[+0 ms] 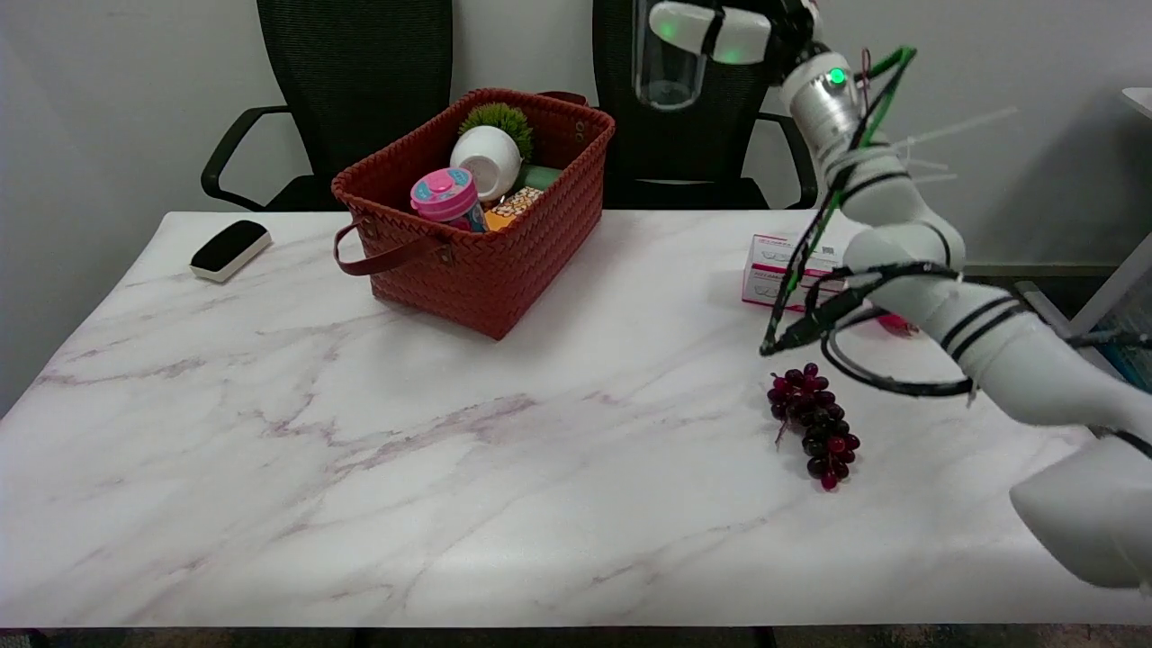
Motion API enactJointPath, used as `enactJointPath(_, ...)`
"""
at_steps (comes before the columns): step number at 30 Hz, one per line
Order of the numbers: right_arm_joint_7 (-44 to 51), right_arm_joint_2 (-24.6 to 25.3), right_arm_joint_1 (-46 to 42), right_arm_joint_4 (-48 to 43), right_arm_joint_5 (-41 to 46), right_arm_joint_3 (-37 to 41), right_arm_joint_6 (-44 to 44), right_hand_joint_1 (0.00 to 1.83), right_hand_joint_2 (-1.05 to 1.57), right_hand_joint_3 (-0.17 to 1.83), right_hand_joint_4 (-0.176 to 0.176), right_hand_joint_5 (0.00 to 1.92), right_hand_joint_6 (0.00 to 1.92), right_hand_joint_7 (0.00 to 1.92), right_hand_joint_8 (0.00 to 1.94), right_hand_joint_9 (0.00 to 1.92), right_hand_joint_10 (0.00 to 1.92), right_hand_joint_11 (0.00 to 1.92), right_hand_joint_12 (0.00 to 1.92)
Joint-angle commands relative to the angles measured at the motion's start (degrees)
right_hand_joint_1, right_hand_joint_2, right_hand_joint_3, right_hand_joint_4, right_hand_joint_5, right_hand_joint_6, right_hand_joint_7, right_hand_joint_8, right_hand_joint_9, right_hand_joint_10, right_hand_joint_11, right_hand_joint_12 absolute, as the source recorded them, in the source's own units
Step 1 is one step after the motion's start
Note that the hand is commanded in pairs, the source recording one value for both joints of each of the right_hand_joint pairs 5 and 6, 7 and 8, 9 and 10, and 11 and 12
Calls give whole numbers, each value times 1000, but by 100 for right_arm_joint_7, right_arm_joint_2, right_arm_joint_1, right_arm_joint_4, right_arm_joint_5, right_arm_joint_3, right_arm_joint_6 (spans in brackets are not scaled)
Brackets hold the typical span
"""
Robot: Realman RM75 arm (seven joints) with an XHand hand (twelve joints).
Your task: Place the black water bottle into the brown storage basket.
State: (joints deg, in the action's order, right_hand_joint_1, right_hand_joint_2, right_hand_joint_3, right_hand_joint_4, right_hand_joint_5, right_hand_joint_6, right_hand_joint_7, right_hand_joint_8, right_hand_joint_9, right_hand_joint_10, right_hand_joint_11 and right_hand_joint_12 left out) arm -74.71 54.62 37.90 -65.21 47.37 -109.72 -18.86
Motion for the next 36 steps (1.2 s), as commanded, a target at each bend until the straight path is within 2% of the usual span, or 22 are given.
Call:
enactJointPath(1,-307,249,2877,1312,-152,-1996,1409,1313,836,502,0,813,813,1124,1124,1116,1116,893,893)
enactJointPath(8,-273,754,3706,2167,-150,-2713,1736,1312,820,511,0,804,804,1118,1118,1104,1104,870,870)
enactJointPath(17,-239,1234,3844,2527,-104,-2803,2236,1308,815,509,0,807,807,1120,1120,1103,1103,867,867)
enactJointPath(20,37,1444,3905,2675,-65,-2803,2457,1305,821,506,0,808,808,1120,1120,1103,1103,862,862)
enactJointPath(28,1484,2018,3834,3295,1416,-2739,2617,1296,889,491,0,808,808,1134,1134,1115,1115,872,872)
enactJointPath(36,1602,2260,3716,3625,1773,-2683,2733,1288,957,480,0,812,812,1148,1148,1126,1126,879,879)
